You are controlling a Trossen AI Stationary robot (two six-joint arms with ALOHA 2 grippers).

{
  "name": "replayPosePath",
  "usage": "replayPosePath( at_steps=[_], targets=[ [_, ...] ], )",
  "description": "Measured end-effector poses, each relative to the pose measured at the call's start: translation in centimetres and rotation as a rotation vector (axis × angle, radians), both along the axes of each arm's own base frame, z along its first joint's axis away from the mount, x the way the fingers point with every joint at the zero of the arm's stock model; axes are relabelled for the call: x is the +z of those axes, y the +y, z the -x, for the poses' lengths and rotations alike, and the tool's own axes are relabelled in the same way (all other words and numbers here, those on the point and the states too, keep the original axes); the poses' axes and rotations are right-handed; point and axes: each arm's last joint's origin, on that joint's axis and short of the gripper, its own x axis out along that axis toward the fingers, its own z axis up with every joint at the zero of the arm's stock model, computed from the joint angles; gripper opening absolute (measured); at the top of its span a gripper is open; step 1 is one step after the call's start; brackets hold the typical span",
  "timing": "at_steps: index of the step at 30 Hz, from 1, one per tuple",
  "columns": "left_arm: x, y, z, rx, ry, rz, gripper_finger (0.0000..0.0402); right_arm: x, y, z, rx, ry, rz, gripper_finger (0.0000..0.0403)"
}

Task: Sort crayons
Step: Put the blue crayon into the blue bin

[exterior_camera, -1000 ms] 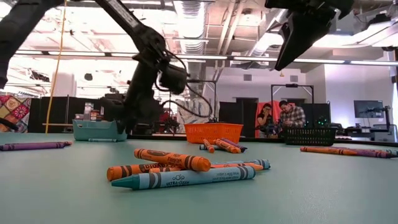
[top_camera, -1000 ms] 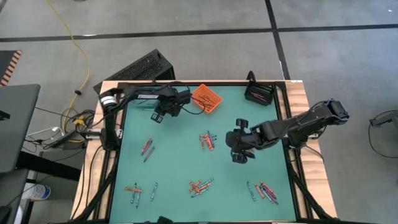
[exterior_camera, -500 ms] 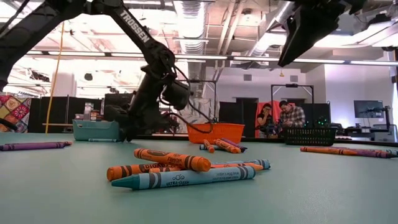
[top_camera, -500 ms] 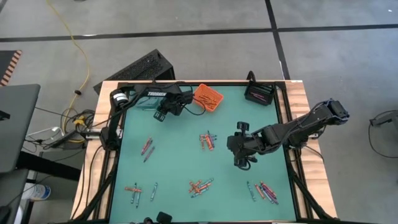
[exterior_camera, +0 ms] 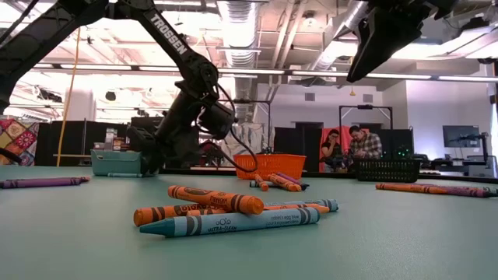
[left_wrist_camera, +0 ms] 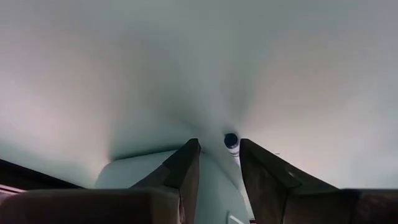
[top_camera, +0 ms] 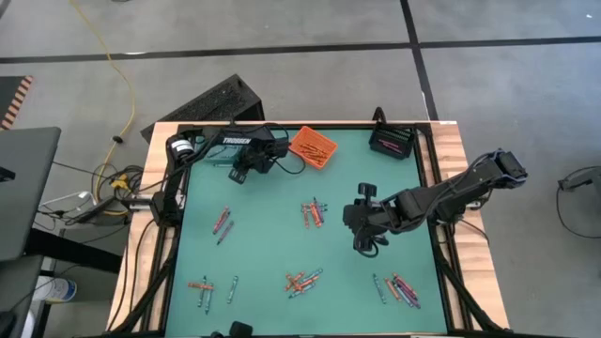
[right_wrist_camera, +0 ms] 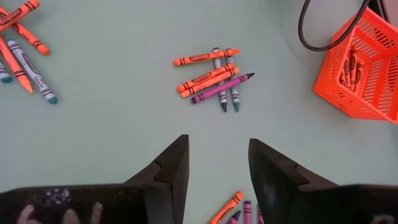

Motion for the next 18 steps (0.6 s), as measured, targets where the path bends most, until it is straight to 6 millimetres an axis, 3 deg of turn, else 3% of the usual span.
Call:
replayPosePath(
  at_steps=[10, 18],
  targets=[
    [-0.1, 0.0, 0.4, 0.038, 0.002, 0.021, 0.0103, 0.0, 0.6, 0.2, 0.013, -0.001, -0.004, 0.0156],
    [-1.9, -0.9, 1.8, 0.042, 0.044, 0.013, 0.0103, -1.1, 0.7, 0.6, 0.009, 0.019, -0.002, 0.0156]
  ],
)
